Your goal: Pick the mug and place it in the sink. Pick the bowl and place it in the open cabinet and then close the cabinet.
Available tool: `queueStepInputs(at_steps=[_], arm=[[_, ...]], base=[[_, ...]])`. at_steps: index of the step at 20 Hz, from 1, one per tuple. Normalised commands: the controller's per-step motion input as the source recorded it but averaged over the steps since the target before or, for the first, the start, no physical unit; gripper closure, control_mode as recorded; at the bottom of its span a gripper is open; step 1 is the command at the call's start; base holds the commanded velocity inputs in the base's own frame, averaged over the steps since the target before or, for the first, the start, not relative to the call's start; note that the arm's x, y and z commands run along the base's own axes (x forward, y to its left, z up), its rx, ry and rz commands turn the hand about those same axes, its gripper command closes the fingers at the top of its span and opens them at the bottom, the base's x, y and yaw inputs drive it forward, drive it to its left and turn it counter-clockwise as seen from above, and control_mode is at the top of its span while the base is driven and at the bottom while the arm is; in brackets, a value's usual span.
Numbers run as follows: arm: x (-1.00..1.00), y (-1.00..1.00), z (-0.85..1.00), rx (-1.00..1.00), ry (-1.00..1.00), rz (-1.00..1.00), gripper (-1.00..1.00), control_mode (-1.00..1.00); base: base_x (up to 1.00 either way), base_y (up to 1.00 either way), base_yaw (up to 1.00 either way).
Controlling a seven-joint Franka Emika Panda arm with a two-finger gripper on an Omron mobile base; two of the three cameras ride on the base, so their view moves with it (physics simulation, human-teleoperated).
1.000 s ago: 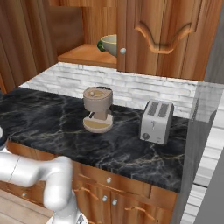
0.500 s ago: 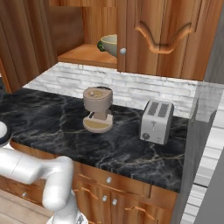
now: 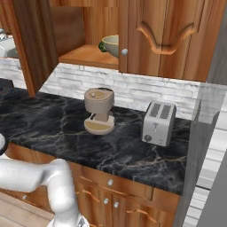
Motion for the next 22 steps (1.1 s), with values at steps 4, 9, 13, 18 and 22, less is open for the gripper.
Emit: queueStepInputs(at_steps=[4,9,13,18,22], arm=[[0.43,-1.00,-0.40,0.00,-0.16,0.49,-1.00,-1.00],[0.83,-0.95,-0.03,0.00,0.02,0.49,-1.00,-1.00],[1.00,-0.65,0.32,-0.05,0.22,0.43,-1.00,-1.00],[1.00,-0.25,0.47,-0.04,0.22,0.26,-1.00,-1.00],[1.00,-0.58,0.16,0.01,-0.05,0.19,-1.00,-1.00]], base=[[0.00,0.00,0.00],[0.00,0.00,0.00],[0.00,0.00,0.00],[0.00,0.00,0.00],[0.00,0.00,0.00]])
